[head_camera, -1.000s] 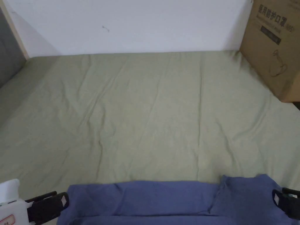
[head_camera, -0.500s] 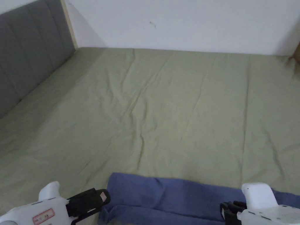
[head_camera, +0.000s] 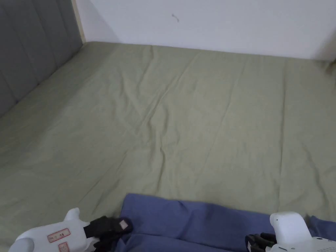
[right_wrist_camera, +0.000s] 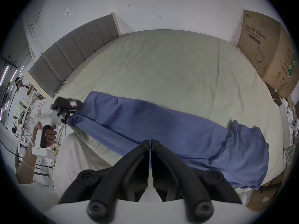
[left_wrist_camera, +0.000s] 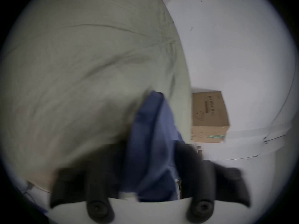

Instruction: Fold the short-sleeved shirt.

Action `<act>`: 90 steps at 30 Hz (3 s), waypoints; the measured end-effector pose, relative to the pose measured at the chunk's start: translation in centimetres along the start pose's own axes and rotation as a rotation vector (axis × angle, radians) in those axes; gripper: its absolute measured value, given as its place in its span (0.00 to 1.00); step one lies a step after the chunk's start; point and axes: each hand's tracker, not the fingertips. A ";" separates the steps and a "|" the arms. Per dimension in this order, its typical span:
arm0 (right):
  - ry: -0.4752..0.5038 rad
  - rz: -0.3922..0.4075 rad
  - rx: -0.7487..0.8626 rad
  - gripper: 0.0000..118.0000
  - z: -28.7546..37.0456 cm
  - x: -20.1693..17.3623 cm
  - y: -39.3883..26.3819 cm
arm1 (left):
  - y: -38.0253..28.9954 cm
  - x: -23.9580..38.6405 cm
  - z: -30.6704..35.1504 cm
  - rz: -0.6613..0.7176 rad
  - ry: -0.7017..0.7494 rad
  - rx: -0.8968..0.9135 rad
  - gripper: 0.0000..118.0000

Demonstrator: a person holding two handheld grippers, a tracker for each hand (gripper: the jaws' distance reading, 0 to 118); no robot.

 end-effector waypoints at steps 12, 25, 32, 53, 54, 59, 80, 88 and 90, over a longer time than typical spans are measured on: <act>-0.008 -0.065 0.021 0.02 1.1 1.8 -0.7 | -0.5 5.8 1.9 -0.146 -0.033 0.035 0.05; -0.089 -0.274 0.089 0.02 5.1 10.2 -4.9 | -13.0 26.6 -8.1 -0.875 -0.022 -0.205 0.05; -0.175 -0.377 0.109 0.02 6.9 13.6 -7.4 | -17.6 26.5 -17.6 -0.875 -0.048 -0.391 0.80; -0.238 -0.318 0.178 0.02 6.6 15.1 -9.5 | -19.2 24.4 -20.2 -0.744 0.075 -0.484 0.03; -0.217 -0.328 0.192 0.02 6.9 15.2 -9.6 | -20.1 24.5 -21.0 -0.770 0.083 -0.530 0.02; -0.229 -0.337 0.206 0.02 7.6 14.8 -9.8 | -22.8 24.6 -23.2 -0.811 0.105 -0.582 0.02; -0.235 -0.251 0.159 0.02 6.8 10.8 -6.6 | -6.3 12.2 -10.4 -0.331 -0.081 -0.320 0.89; -0.205 -0.199 0.107 0.02 4.9 9.3 -5.5 | -6.6 12.7 -15.4 -0.304 -0.200 -0.384 0.89; -0.199 -0.194 0.094 0.02 4.4 9.1 -5.5 | -6.4 13.2 -16.6 -0.332 -0.208 -0.417 0.86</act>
